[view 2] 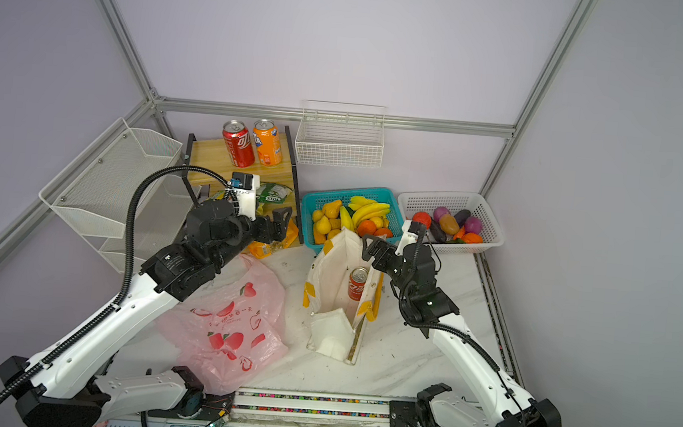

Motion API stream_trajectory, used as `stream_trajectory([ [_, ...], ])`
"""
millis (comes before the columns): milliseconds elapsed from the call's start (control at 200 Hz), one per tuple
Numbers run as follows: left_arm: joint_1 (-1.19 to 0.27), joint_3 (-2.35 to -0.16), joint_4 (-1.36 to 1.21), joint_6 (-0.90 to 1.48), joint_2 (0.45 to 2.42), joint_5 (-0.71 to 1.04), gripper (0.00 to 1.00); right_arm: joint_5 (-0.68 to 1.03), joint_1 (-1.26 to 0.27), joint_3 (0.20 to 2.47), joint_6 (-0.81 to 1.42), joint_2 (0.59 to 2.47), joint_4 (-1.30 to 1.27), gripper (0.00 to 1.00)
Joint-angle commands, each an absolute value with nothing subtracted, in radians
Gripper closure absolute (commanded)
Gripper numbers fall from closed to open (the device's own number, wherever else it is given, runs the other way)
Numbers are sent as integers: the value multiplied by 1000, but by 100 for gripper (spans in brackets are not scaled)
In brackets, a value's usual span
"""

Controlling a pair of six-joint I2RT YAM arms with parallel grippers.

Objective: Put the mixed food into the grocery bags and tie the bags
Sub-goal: 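Raise the left gripper up to the second red cola can on the top shelf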

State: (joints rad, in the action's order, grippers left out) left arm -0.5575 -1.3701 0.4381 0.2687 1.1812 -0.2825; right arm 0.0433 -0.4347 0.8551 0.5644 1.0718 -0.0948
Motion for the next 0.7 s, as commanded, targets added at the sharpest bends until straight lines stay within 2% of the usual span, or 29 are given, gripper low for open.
stream_trajectory([
  [0, -470, -1532, 581, 220, 1190, -273, 8, 4, -434, 928, 427, 1039, -79, 3],
  [150, -352, -1749, 747, 178, 1284, -244, 6, 55, -434, 972, 395, 1078, -127, 3],
  [335, -225, -1925, 767, 182, 1396, -149, 5, 96, -434, 1017, 363, 1133, -103, 3],
  [600, -145, -2221, 819, 139, 1656, -71, 5, 69, -435, 982, 348, 1108, -105, 3],
  [695, -140, -2311, 839, 129, 1733, -93, 5, 71, -434, 977, 346, 1104, -98, 3],
])
